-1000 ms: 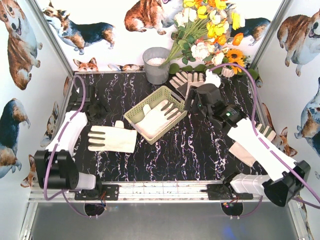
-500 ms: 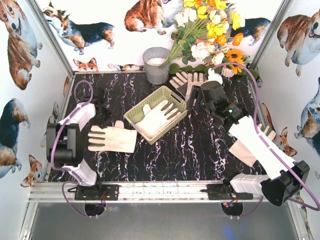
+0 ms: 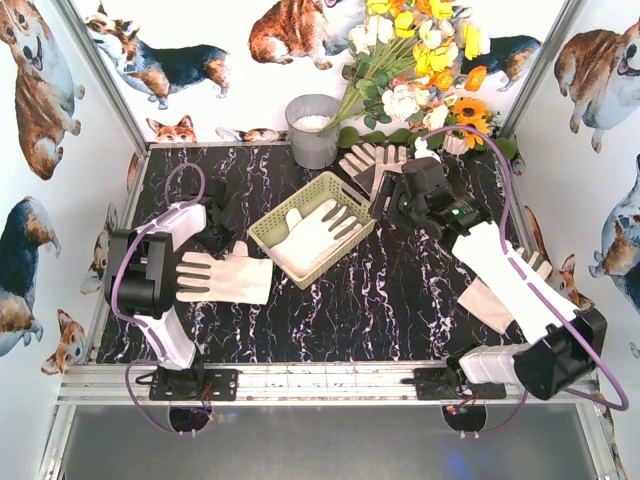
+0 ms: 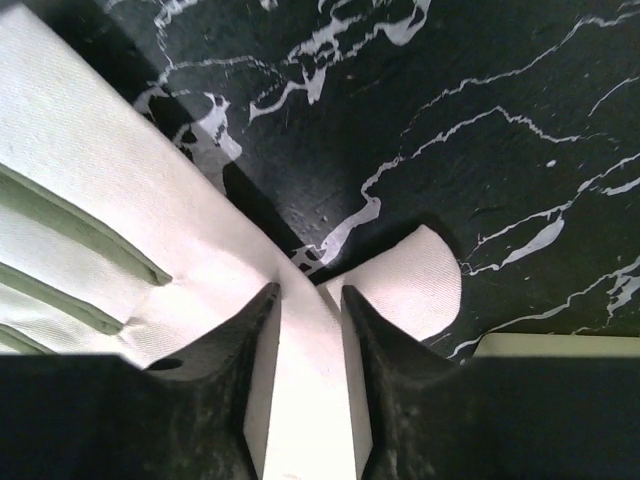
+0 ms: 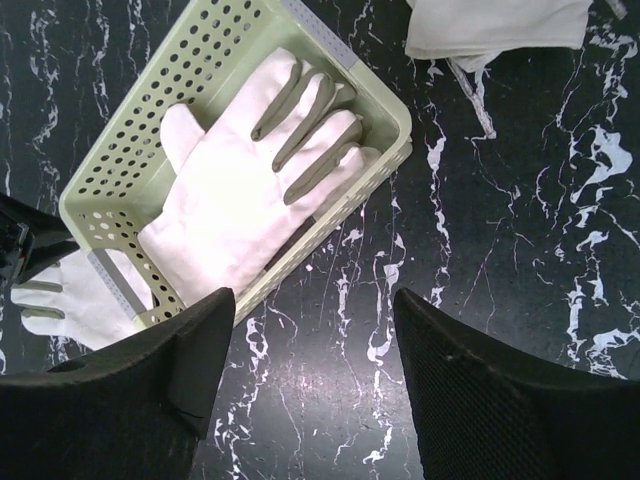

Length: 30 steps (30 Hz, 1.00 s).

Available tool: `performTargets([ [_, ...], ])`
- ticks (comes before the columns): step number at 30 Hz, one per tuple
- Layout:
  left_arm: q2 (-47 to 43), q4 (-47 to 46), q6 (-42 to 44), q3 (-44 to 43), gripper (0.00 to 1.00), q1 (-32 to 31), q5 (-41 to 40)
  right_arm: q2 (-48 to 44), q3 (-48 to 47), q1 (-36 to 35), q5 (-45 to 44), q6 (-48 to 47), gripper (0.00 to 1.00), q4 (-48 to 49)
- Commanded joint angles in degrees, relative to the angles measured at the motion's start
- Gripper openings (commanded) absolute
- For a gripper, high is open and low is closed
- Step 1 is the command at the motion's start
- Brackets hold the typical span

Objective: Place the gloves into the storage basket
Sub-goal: Adjust the glove at the center of the board.

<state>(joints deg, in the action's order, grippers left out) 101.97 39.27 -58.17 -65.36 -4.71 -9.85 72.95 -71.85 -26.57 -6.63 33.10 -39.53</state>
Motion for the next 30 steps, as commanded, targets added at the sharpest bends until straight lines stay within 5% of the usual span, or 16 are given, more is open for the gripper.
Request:
performTargets([
  [1, 0.9, 1.4, 0.6, -0.5, 0.22, -1.6, -1.0, 1.8, -4.1, 0.9, 1.8, 1.7, 0.66, 1.2],
  [10, -3.5, 1.1, 14.8, 6.2, 0.09, -3.5, 0.3, 4.3, -4.5, 1.8, 4.5, 6.1, 0.65, 0.7],
  [22, -24.8, -6.7, 27.1, 26.9, 0.11, -16.8, 13.7, 2.1, -1.4, 1.8, 6.1, 6.7, 0.65, -0.2],
  [30, -33.2, 0.1, 23.3, 23.0, 0.39, -22.5, 6.4, -0.9, -2.3, 2.5, 10.9, 0.9, 0.66, -2.4],
])
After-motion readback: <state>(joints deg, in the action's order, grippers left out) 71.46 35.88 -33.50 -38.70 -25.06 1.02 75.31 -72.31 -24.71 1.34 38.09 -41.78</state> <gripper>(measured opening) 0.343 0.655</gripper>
